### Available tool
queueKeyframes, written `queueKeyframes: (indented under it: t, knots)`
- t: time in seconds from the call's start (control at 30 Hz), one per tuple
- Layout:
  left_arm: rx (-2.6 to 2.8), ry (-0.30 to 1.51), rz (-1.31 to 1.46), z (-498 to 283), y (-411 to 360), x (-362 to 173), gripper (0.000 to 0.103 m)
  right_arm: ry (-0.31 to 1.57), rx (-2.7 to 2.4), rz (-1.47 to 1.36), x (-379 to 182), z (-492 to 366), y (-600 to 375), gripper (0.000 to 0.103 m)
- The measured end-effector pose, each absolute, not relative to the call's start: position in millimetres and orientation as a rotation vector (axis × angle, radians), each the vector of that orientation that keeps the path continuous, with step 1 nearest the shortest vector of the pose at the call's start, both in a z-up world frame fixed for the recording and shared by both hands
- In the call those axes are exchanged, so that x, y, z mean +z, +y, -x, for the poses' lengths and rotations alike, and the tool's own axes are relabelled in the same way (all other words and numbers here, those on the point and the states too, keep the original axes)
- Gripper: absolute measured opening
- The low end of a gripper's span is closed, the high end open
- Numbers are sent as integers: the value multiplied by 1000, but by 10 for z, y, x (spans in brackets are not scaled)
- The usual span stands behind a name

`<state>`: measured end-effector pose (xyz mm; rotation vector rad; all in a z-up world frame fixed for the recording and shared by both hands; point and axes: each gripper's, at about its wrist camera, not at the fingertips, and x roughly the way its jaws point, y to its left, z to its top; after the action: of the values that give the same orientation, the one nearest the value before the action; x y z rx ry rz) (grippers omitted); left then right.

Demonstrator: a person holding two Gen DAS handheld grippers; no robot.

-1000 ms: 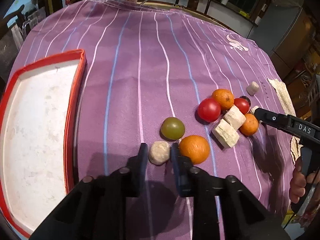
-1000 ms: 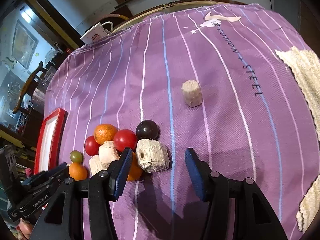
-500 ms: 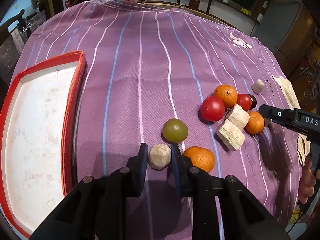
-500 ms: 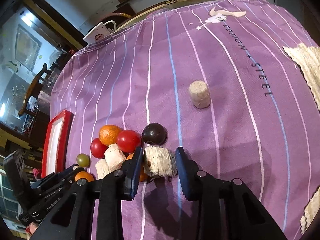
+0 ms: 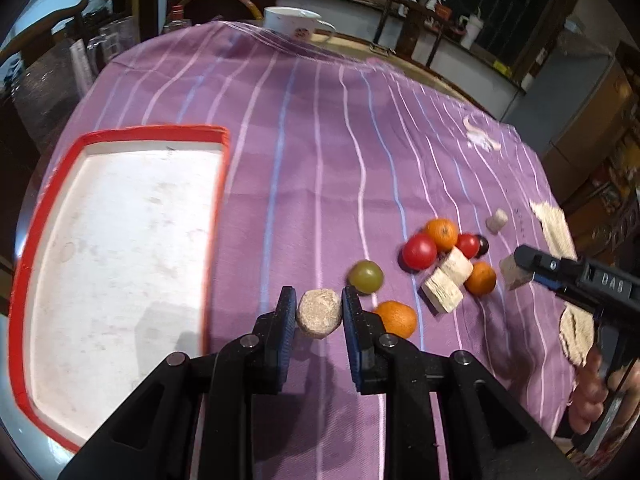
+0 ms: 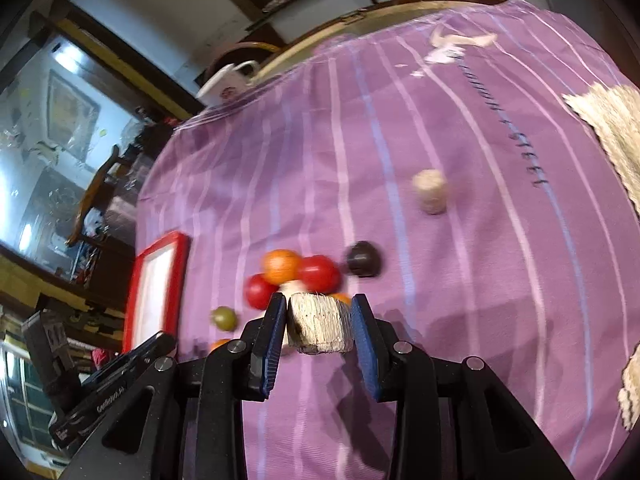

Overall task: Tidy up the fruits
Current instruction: 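Carry both held pieces over the red-rimmed tray and open both tools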

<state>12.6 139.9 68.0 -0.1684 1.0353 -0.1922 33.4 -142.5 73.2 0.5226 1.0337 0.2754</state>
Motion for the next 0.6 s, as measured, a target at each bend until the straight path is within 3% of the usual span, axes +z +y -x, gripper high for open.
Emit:
queueKeyframes:
  t: [0.37,0.6]
  knots:
    - [-62,1024,118,-325,2371,914,23,1027,468,-465,1070,-522,-144,36]
    - [-10,1060,185,-734,3054,751,23,1018,511,-307,1082,-781,819,36]
